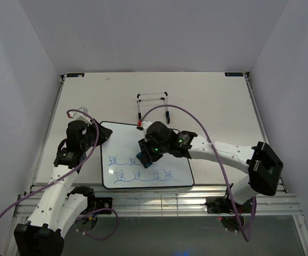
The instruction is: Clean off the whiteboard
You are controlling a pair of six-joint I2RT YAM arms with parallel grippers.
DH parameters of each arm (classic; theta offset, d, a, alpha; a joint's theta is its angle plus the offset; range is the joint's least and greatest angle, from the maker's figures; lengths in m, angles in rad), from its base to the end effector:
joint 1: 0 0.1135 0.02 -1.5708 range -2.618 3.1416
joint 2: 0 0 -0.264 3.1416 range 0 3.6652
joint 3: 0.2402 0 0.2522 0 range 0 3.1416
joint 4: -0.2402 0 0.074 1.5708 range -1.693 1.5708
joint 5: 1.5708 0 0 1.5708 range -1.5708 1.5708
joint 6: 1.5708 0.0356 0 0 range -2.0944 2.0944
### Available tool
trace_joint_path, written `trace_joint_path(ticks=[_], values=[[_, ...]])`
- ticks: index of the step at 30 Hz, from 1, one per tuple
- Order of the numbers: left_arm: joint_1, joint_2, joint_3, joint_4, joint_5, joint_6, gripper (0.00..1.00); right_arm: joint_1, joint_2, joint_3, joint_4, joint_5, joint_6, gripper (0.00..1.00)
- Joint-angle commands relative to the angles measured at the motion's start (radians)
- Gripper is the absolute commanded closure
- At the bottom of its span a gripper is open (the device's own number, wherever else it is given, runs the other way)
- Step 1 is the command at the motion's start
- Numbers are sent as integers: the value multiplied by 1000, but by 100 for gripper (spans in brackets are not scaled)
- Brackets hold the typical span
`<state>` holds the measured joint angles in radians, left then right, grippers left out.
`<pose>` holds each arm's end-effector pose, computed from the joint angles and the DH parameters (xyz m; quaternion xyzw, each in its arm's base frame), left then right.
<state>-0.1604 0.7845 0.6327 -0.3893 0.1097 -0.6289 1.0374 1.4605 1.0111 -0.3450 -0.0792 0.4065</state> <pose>0.1752 -0.0323 0.2659 -0.1755 0.8516 -0.2331 0.4355 0.1574 0.2721 0.2454 -0.3012 0.8746 0.2775 0.2597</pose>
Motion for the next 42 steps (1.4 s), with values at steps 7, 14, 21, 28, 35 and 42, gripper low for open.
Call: trace_joint_path(ticks=[7, 14, 21, 28, 35, 42], values=[[-8, -2, 18, 40, -123, 97, 100, 331, 513, 821, -228, -2, 9, 92], [-8, -13, 19, 33, -136, 95, 100, 296, 461, 637, -278, 130, 32, 92], [-8, -8, 24, 30, -137, 94, 100, 201, 213, 191, -239, 206, 74, 92], [-8, -8, 24, 30, -134, 90, 100, 116, 67, -19, -216, 204, 104, 92], [-8, -7, 25, 27, -142, 90, 100, 265, 170, 255, -82, 12, 58, 92], [-10, -2, 24, 27, -145, 90, 100, 452, 389, 624, -137, 25, 37, 92]])
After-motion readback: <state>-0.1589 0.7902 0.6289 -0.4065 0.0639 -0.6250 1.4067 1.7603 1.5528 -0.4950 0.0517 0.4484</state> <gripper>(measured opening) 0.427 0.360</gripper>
